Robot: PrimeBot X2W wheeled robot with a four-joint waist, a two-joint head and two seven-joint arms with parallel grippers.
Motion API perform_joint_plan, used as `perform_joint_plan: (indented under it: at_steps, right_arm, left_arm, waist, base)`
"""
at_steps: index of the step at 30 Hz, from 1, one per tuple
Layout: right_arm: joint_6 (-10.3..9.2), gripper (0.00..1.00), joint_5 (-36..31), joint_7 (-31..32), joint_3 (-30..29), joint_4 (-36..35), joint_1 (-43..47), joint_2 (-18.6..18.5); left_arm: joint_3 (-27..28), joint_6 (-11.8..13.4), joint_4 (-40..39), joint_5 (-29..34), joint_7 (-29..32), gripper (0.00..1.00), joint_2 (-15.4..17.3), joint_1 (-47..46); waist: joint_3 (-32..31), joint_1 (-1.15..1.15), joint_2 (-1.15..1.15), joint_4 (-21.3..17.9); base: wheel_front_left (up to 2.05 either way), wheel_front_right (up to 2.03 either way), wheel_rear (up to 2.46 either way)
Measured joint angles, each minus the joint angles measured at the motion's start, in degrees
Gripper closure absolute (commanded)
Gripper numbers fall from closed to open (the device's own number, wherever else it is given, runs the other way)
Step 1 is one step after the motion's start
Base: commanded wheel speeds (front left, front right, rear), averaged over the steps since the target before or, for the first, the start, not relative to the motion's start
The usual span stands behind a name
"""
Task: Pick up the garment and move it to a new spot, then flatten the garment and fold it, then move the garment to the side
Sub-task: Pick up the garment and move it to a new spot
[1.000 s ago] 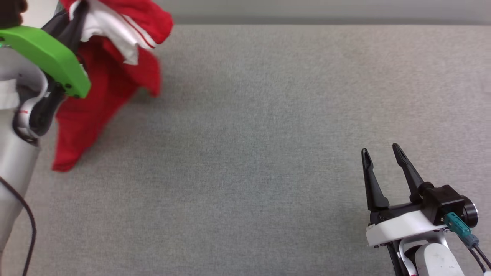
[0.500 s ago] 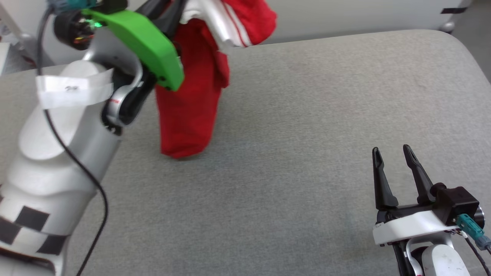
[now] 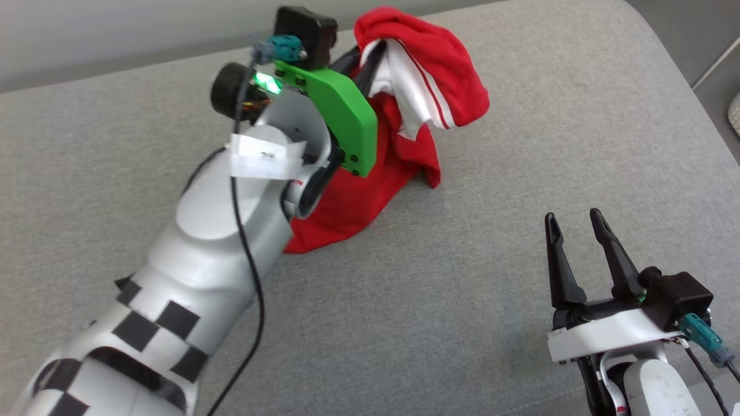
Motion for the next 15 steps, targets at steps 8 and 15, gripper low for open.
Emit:
perform_joint_plan:
  at_steps: [8,15]
  right_arm:
    - [0.00,0.00,1.0,0.0,1.3,0.9,-1.0,0.0]
    - [0.00,0.00,0.2,0.0,0.7,1.3,-1.0,0.0]
  left_arm:
    - [-5.7,-1.4,9.0,0.2,-2.2,0.00,-7.4,1.7]
    - [-9.0,-3.5,9.9,-2.3,-5.7,0.00,-7.8,3.0]
  waist:
    - [3.0,0.00,0.00,-3.1]
    - [2.2,0.00,0.00,-2.3]
  base:
    - [0.00,0.00,0.00]
    - [0.00,0.00,0.00]
